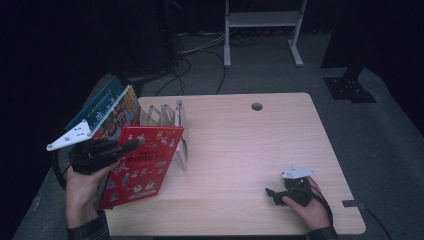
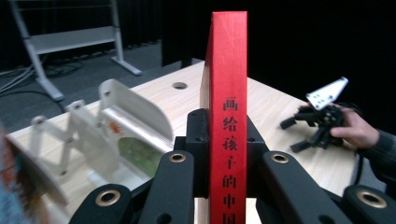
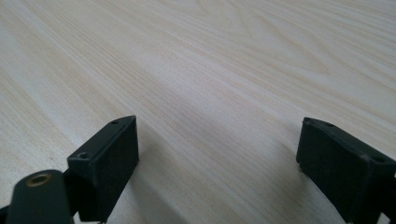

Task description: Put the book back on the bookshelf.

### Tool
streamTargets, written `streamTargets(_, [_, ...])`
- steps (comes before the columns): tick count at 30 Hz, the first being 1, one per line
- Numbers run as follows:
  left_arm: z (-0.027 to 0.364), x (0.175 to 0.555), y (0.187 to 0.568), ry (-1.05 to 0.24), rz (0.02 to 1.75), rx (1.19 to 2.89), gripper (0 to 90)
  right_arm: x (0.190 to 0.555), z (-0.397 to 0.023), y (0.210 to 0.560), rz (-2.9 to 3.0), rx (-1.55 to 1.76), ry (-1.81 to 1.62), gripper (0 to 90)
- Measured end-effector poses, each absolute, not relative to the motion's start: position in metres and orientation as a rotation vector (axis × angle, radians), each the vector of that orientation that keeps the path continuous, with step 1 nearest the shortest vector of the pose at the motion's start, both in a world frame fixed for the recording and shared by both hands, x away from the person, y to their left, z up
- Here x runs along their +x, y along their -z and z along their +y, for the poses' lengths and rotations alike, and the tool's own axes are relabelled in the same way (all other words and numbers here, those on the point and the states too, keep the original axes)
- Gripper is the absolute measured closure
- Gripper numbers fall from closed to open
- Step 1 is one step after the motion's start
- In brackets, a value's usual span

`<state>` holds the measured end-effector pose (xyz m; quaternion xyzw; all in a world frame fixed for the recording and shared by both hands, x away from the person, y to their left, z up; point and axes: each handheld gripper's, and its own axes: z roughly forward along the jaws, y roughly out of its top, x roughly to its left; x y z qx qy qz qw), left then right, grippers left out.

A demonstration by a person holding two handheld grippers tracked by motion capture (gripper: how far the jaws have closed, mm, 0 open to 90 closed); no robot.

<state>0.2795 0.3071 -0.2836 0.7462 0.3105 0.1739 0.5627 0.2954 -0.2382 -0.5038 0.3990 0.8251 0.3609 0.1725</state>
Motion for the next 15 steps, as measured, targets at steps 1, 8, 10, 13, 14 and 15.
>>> streamTargets(1, [0.309, 0.279, 0.284, -0.415, 0.741, 1.752, 79.7, 0.295, -0.238, 0.504, 2.341, 1.132, -1.024, 12.0])
streamTargets(8, [0.315, 0.278, 0.284, -0.478, 0.805, 1.727, 79.7, 0.296, -0.238, 0.504, 2.339, 1.138, -1.021, 12.0])
streamTargets(10, [0.318, 0.277, 0.283, -0.492, 0.820, 1.720, 79.7, 0.296, -0.238, 0.504, 2.338, 1.141, -1.024, 12.0])
streamTargets(13, [0.321, 0.274, 0.282, -0.528, 0.850, 1.706, 79.8, 0.296, -0.238, 0.504, 2.338, 1.140, -1.024, 12.0])
streamTargets(14, [0.322, 0.274, 0.282, -0.544, 0.859, 1.701, 79.8, 0.296, -0.238, 0.504, 2.338, 1.140, -1.023, 12.0])
streamTargets(15, [0.322, 0.274, 0.282, -0.555, 0.870, 1.694, 79.8, 0.296, -0.238, 0.504, 2.339, 1.139, -1.023, 12.0])
